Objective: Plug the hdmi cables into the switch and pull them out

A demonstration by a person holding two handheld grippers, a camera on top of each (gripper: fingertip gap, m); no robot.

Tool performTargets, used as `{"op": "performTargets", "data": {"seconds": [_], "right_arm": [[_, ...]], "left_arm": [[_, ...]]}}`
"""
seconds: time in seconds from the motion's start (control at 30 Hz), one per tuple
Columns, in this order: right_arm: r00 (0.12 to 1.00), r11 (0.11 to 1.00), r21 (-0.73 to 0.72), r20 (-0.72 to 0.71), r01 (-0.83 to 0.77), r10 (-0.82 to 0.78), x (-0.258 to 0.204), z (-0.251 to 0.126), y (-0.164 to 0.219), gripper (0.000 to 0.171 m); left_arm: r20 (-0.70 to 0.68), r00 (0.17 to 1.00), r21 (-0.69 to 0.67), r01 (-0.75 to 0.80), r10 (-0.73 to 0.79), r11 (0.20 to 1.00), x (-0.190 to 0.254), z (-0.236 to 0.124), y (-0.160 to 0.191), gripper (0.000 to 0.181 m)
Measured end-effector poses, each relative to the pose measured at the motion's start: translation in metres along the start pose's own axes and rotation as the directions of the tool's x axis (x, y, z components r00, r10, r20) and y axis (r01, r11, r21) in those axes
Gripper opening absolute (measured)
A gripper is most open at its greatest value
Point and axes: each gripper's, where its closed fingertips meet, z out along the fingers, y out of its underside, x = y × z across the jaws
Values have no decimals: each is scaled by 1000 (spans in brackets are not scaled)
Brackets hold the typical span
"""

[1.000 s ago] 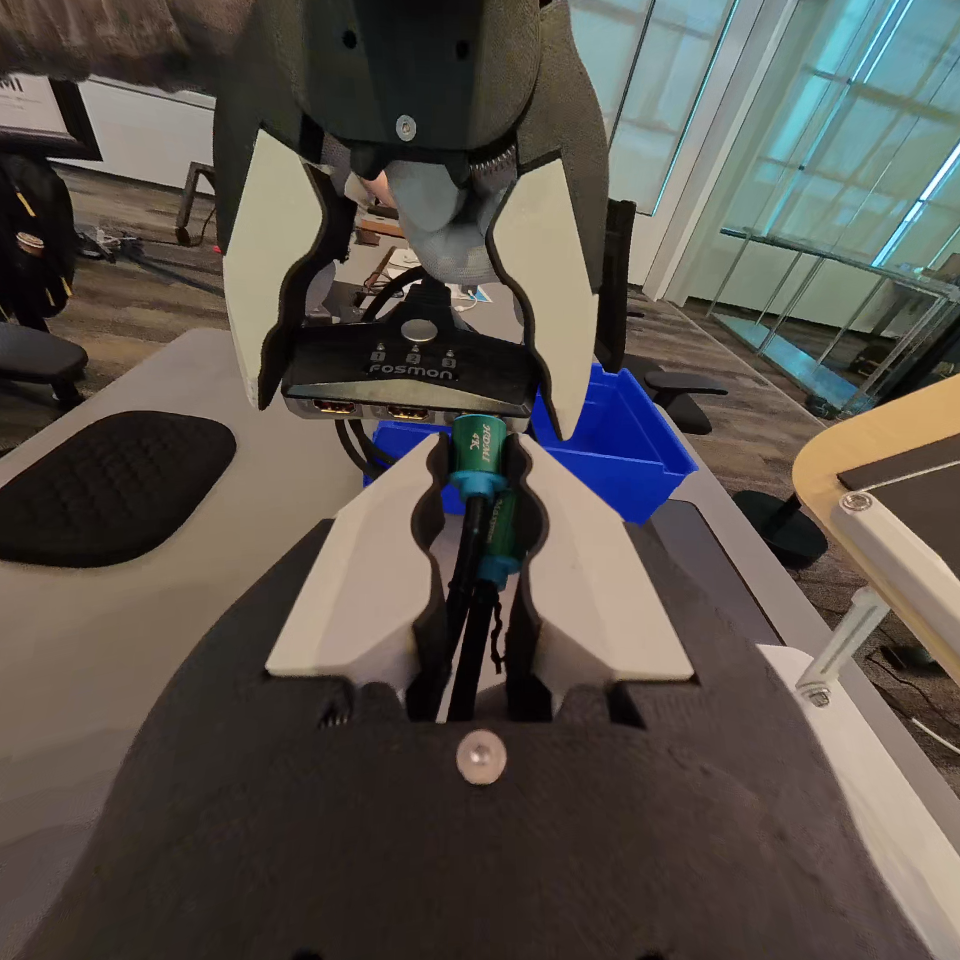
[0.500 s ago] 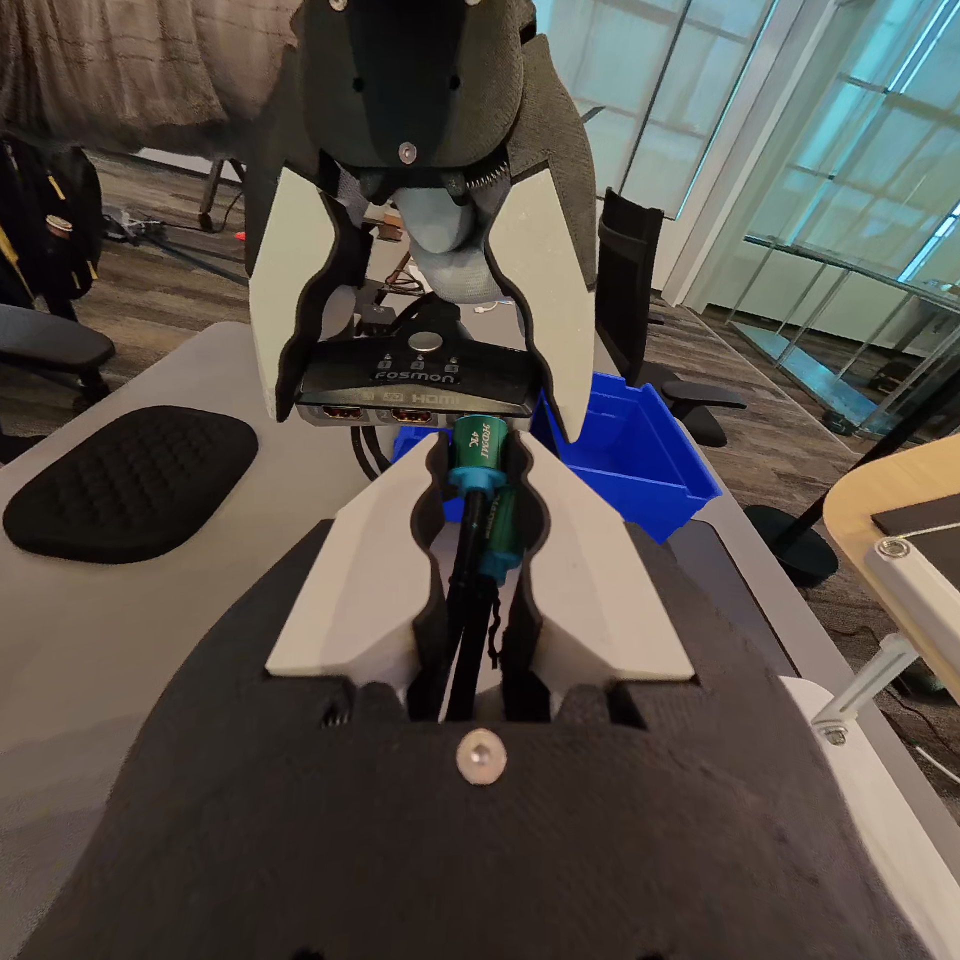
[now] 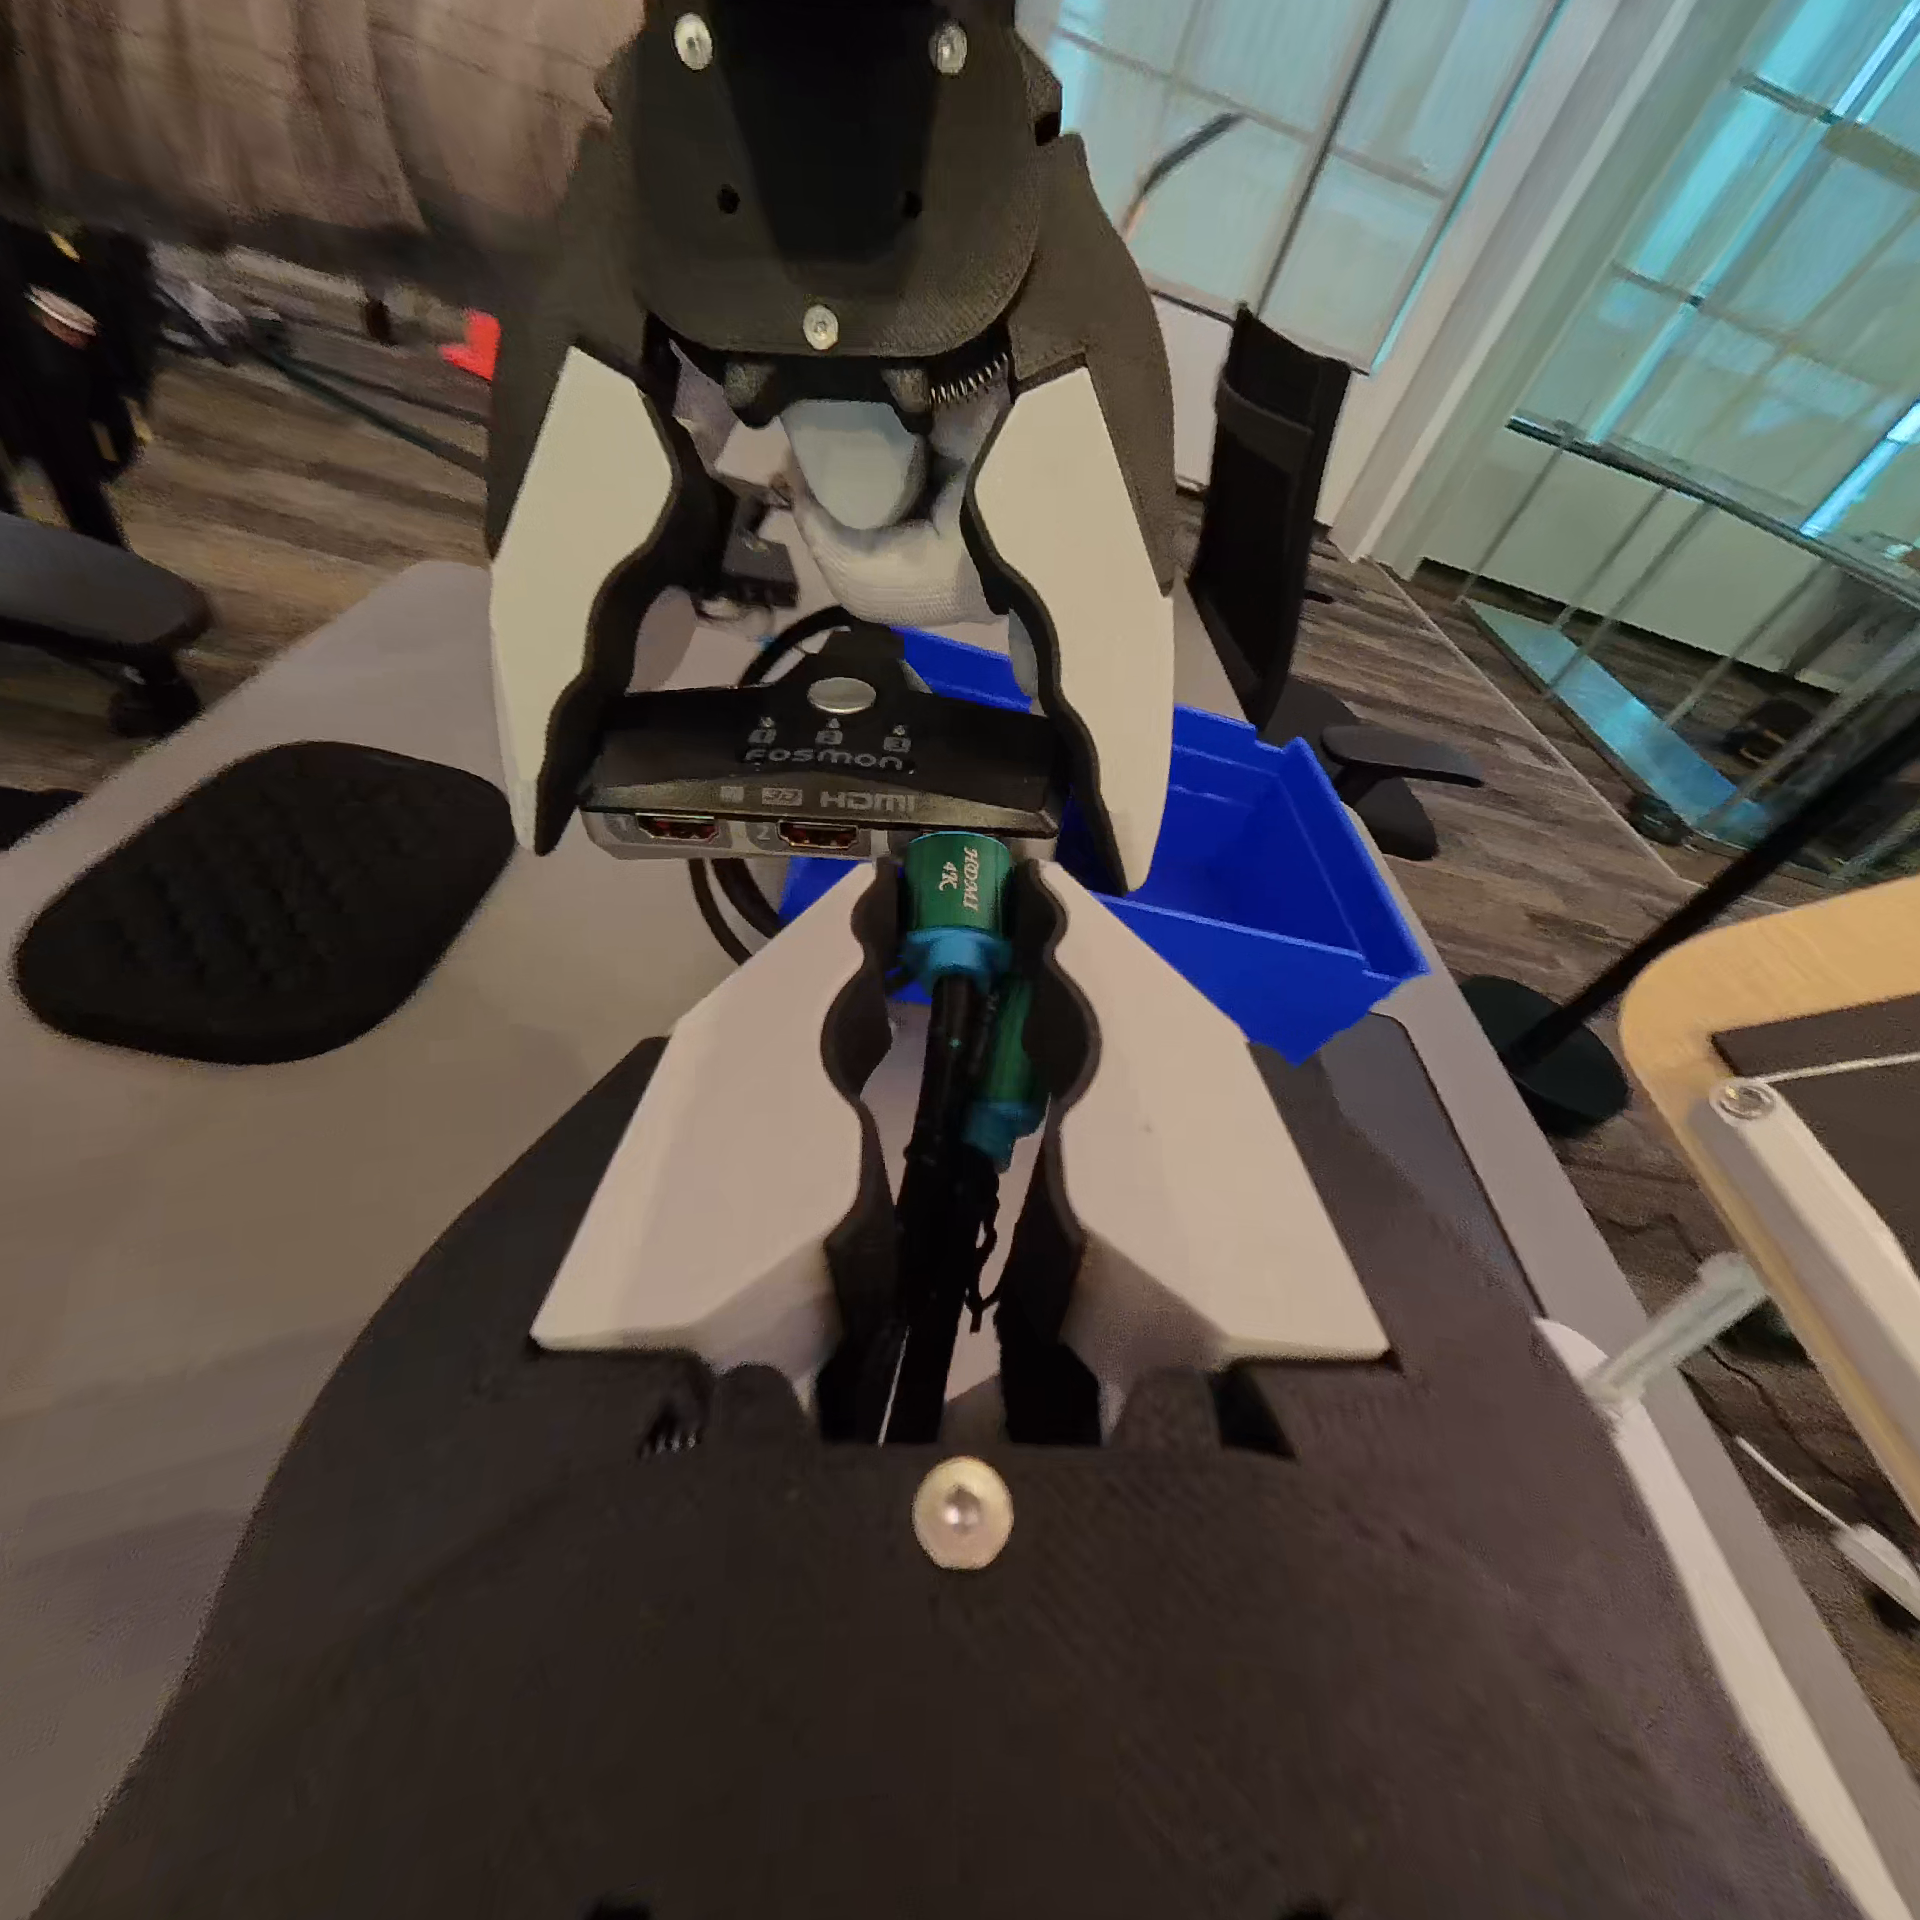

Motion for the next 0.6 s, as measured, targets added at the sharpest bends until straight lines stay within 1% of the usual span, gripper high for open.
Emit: {"op": "performTargets", "data": {"seconds": [0.13,0.2,0.3,0.37,0.43,0.5,0.6], "right_arm": [[998,998,58,56,-23,20,-8,-9,-9,20],[999,997,69,39,-15,13,-5,-11,-10,20],[1000,999,46,-3,13,-13,0,-12,-12,20],[999,999,2,-27,38,-38,0,-10,-11,20],[999,998,-34,-15,46,-46,-3,-9,-10,20],[999,997,-66,9,48,-48,-10,-9,-10,20],[996,999,-45,82,27,-24,-22,-13,-11,20]], "left_arm": [[20,1000,42,-13,12,999,4,-2,-11,125],[48,999,44,-6,4,999,1,-1,-13,125],[50,996,110,64,-70,992,0,-2,-17,125],[77,993,140,80,-92,987,-1,0,-16,125],[69,990,188,109,-124,976,5,1,-17,125],[60,991,216,107,-122,971,11,2,-18,125],[84,995,203,44,-62,978,20,3,-21,125]]}}
